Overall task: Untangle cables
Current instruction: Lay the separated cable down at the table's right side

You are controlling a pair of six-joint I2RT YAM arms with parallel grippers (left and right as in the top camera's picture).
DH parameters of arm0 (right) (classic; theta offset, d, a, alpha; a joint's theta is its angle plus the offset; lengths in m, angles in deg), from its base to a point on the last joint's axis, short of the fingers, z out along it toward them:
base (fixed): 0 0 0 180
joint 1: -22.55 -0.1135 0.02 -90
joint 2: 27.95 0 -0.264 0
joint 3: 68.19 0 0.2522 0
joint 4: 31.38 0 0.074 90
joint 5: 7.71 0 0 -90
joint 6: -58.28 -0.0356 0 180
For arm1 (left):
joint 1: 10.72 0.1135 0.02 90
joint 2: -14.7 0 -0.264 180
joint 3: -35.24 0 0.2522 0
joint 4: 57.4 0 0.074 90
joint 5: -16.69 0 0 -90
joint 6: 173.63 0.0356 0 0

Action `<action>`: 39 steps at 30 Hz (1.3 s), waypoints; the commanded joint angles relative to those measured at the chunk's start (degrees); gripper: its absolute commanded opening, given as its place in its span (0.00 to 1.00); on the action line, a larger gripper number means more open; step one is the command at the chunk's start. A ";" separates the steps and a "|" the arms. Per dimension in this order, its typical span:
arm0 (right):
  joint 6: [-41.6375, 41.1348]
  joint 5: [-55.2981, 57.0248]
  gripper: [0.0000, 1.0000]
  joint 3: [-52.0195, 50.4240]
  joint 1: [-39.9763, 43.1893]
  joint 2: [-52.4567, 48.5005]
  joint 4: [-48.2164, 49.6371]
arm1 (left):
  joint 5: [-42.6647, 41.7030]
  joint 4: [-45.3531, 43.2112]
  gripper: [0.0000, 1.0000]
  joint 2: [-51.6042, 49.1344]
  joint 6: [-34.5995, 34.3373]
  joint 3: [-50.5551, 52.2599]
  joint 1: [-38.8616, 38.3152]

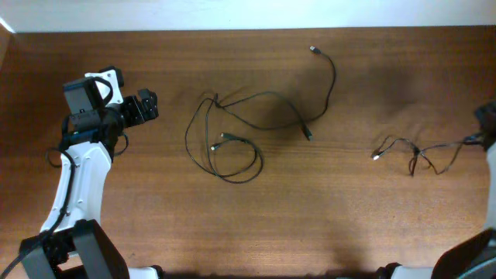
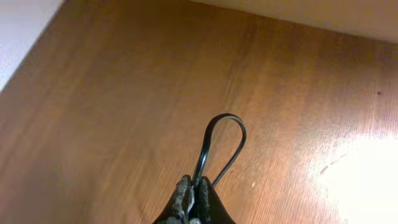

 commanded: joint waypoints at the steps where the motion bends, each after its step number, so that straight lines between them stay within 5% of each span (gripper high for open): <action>1: -0.44 -0.81 0.04 0.44 5.49 -2.82 2.19 | 0.13 -0.11 0.99 1.09 -0.33 -0.15 0.31; 17: 3.23 -1.38 0.06 0.44 20.39 -13.51 16.13 | 0.13 -0.11 0.99 1.09 -0.33 -0.15 0.31; 21: 3.21 -1.40 0.47 0.44 21.11 -14.38 17.16 | 0.13 -0.11 0.99 1.09 -0.33 -0.15 0.31; 23: 3.26 -1.46 0.92 0.44 21.14 -14.38 17.07 | 0.13 -0.13 0.99 1.09 -0.33 -0.15 0.31; 24: 3.80 -1.77 0.99 0.44 21.14 -14.38 17.03 | 0.13 -0.13 0.99 1.09 -0.33 -0.15 0.31; 32: 7.23 -11.04 0.99 0.44 21.14 -13.57 14.27 | 0.13 -0.11 0.99 1.09 -0.33 -0.15 0.31; 39: 14.86 -38.18 0.99 0.46 19.19 -6.91 12.17 | 0.13 -0.13 0.99 1.09 -0.33 -0.15 0.31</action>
